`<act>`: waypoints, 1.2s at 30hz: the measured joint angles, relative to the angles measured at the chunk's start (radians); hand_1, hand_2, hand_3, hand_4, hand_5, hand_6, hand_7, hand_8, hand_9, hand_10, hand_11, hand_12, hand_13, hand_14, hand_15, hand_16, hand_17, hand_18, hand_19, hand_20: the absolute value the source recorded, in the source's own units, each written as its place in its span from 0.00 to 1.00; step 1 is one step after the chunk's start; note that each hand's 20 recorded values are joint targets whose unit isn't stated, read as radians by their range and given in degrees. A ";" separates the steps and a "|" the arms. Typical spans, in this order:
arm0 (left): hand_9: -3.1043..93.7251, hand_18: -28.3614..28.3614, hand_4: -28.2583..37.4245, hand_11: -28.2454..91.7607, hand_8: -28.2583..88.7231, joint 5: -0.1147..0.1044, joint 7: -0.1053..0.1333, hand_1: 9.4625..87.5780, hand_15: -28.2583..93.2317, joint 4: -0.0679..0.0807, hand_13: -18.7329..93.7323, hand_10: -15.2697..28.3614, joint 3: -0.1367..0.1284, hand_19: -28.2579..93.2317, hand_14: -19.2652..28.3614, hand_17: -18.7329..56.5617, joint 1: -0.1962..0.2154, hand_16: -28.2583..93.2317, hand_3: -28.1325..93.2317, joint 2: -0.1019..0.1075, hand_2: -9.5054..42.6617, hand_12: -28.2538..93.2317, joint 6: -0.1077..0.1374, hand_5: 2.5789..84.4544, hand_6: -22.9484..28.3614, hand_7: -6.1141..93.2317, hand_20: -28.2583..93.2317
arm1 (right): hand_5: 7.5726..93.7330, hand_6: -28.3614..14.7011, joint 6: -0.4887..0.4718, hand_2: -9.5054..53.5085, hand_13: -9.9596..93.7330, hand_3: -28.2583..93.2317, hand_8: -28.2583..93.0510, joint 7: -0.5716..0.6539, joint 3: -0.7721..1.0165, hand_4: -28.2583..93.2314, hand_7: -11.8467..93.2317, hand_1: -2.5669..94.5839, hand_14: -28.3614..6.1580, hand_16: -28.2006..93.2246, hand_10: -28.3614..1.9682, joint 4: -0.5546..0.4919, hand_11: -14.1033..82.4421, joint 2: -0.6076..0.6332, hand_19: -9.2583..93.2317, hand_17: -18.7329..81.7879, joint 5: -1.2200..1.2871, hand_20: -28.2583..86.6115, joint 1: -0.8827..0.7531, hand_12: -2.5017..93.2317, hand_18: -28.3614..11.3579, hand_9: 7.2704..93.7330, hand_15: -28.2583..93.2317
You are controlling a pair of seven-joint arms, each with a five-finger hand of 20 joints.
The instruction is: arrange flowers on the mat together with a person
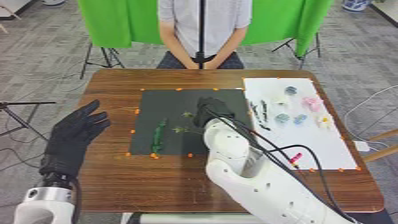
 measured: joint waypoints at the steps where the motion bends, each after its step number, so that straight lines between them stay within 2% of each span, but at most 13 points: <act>1: 0.40 0.87 0.00 0.49 0.15 0.002 -0.004 0.17 0.70 0.001 0.37 0.83 0.001 0.67 0.97 0.13 -0.006 0.12 0.89 0.000 0.32 0.30 -0.004 0.45 0.64 0.21 0.28 | 1.00 0.68 -0.007 0.03 1.00 0.74 0.26 0.003 -0.005 0.04 0.29 0.54 0.69 0.36 0.59 0.004 0.60 -0.003 1.00 0.78 0.001 0.06 0.004 0.18 0.33 1.00 0.75; 4: 0.40 0.87 0.00 0.49 0.15 0.007 -0.016 0.17 0.70 0.003 0.37 0.83 0.002 0.67 0.97 0.13 -0.016 0.12 0.89 0.000 0.32 0.30 -0.013 0.45 0.64 0.21 0.28 | 1.00 0.69 -0.036 0.04 1.00 0.75 0.24 0.020 -0.016 0.04 0.30 0.52 0.69 0.36 0.59 0.017 0.60 -0.011 1.00 0.78 0.009 0.07 0.017 0.18 0.33 1.00 0.76; 8: 0.40 0.87 0.00 0.49 0.15 0.011 -0.023 0.17 0.70 0.008 0.37 0.83 0.010 0.67 0.97 0.13 -0.026 0.12 0.89 0.000 0.32 0.30 -0.020 0.44 0.65 0.21 0.28 | 1.00 0.69 -0.081 0.07 1.00 0.75 0.14 0.054 -0.029 0.05 0.29 0.48 0.69 0.36 0.58 0.030 0.58 -0.022 1.00 0.78 0.023 0.06 0.028 0.18 0.34 1.00 0.75; 12: 0.40 0.87 0.00 0.49 0.15 0.012 -0.030 0.17 0.70 0.016 0.37 0.83 0.023 0.67 0.97 0.13 -0.043 0.12 0.89 0.005 0.32 0.30 -0.027 0.45 0.65 0.21 0.28 | 1.00 0.68 -0.089 0.10 1.00 0.73 0.13 0.057 -0.043 0.05 0.28 0.47 0.68 0.36 0.58 0.034 0.57 -0.027 1.00 0.78 0.026 0.05 0.029 0.18 0.34 1.00 0.74; 17: 0.40 0.87 0.00 0.49 0.15 0.012 -0.035 0.17 0.70 0.025 0.37 0.83 0.040 0.67 0.97 0.13 -0.067 0.12 0.89 0.011 0.32 0.30 -0.034 0.45 0.64 0.21 0.28 | 1.00 0.69 -0.084 0.14 1.00 0.71 0.12 0.052 -0.054 0.06 0.32 0.48 0.69 0.35 0.58 0.036 0.60 -0.034 1.00 0.80 0.024 0.05 0.028 0.17 0.34 1.00 0.76; 23: 0.40 0.87 0.00 0.49 0.15 0.009 -0.035 0.17 0.70 0.029 0.37 0.83 0.049 0.67 0.97 0.13 -0.080 0.12 0.89 0.027 0.32 0.30 -0.035 0.45 0.64 0.21 0.28 | 1.00 0.70 -0.079 0.19 1.00 0.72 0.11 0.046 -0.057 0.06 0.38 0.47 0.68 0.34 0.58 0.036 0.63 -0.044 1.00 0.81 0.027 0.06 0.028 0.16 0.34 1.00 0.79; 30: 0.40 0.87 0.00 0.49 0.15 0.007 -0.032 0.17 0.70 0.037 0.37 0.83 0.062 0.67 0.97 0.13 -0.095 0.12 0.89 0.034 0.32 0.30 -0.035 0.45 0.65 0.21 0.28 | 1.00 0.71 -0.067 0.20 1.00 0.73 0.10 0.047 -0.069 0.06 0.40 0.47 0.70 0.33 0.61 0.036 0.66 -0.049 1.00 0.82 0.038 0.05 0.032 0.15 0.35 1.00 0.80; 36: 0.40 0.87 0.00 0.49 0.15 0.007 -0.029 0.17 0.70 0.038 0.37 0.83 0.063 0.67 0.97 0.13 -0.097 0.12 0.89 0.034 0.32 0.30 -0.035 0.45 0.65 0.21 0.28 | 1.00 0.68 -0.037 0.20 1.00 0.71 0.12 0.048 -0.088 0.06 0.31 0.45 0.71 0.33 0.62 0.028 0.63 -0.048 1.00 0.82 0.040 0.03 0.039 0.15 0.36 1.00 0.79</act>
